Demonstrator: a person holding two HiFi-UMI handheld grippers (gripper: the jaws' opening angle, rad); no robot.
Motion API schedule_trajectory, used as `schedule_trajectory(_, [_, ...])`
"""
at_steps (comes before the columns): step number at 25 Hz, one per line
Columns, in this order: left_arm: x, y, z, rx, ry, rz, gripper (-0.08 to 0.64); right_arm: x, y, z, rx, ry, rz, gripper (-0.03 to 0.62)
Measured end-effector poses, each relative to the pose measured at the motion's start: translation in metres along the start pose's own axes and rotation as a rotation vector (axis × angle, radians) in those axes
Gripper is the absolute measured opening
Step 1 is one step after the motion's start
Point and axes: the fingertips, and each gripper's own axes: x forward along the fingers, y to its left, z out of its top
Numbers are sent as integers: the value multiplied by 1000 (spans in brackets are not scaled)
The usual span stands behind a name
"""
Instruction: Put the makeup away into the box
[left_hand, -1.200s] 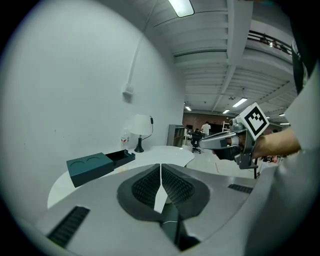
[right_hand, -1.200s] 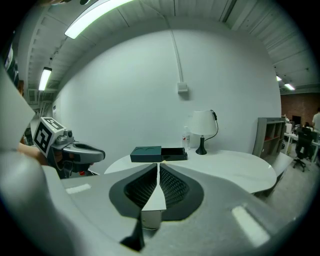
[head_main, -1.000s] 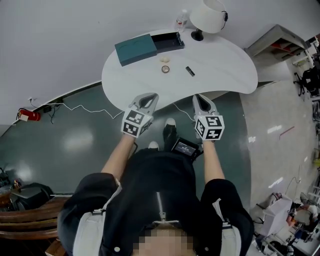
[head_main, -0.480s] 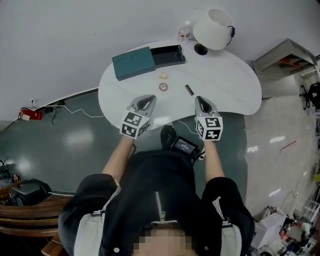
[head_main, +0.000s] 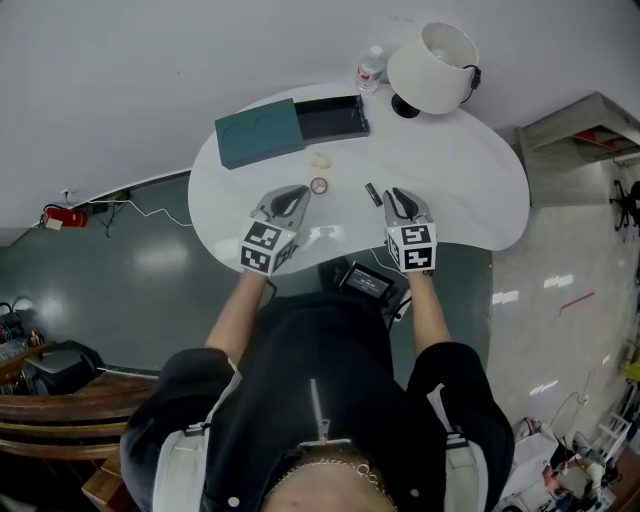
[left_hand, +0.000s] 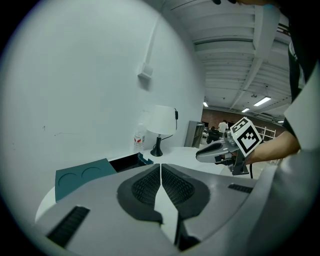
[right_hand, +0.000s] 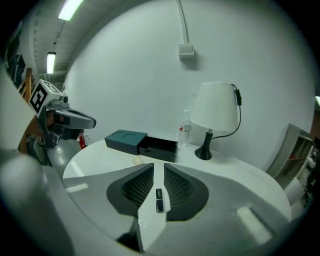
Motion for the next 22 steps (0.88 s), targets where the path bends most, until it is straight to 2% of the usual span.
schedule_trajectory(4, [8,9,-2,-24,18,26,14,25,-5,-16,-38,79,34,77])
schedule_trajectory(12, [9,26,-11,-62,53,76,14,63,5,-69,-97,262,128,87])
schedule_trajectory(22, [10,45,-22,-109,86,140,14,104,7,-111,-158,440,201,91])
